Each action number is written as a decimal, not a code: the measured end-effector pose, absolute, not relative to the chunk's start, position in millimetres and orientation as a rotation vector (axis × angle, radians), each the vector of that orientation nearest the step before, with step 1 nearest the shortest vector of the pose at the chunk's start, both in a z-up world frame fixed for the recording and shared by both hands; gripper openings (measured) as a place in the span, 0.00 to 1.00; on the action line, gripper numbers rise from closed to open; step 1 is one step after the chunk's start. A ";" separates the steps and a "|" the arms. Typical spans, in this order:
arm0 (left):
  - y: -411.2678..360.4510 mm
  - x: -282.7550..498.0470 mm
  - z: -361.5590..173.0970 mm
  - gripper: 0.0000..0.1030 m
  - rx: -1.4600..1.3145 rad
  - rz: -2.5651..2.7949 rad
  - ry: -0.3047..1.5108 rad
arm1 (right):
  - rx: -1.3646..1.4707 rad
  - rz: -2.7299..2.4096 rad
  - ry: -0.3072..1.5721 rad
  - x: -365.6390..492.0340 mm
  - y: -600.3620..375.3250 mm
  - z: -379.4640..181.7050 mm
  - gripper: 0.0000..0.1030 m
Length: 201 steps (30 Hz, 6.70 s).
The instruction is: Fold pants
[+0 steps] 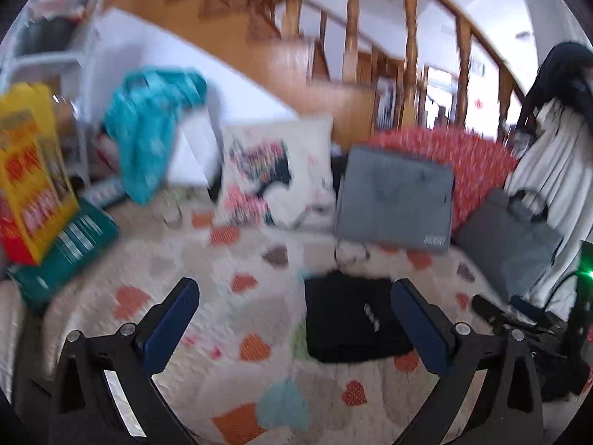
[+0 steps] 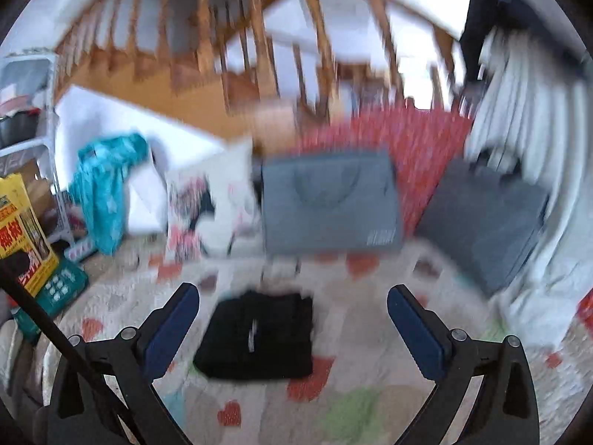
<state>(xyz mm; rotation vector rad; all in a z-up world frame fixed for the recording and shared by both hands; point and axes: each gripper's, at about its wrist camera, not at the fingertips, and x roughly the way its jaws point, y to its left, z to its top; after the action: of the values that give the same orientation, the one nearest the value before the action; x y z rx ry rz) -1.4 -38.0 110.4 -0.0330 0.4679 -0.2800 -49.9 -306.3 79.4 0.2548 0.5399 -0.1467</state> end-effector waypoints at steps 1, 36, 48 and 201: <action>-46.7 12.6 98.0 1.00 -0.022 -0.277 0.506 | 0.283 -0.131 0.598 -36.1 -311.9 65.3 1.00; -87.2 123.7 -59.1 0.92 0.041 -0.284 0.952 | 0.464 -0.186 0.850 70.0 -339.2 -40.4 0.97; -90.7 86.9 1.4 0.97 0.038 -0.310 0.619 | 0.301 -0.220 0.822 30.0 -311.5 -28.8 0.98; -74.2 59.6 10.3 0.99 -0.042 -0.171 0.560 | 0.427 -0.115 0.912 6.1 -316.1 -50.5 0.78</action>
<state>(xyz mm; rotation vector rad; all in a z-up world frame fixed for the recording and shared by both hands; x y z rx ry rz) 59.6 -74.2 10.3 -0.0418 0.5600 -0.1705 6.1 -316.1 -50.5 0.4272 0.9119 -0.1153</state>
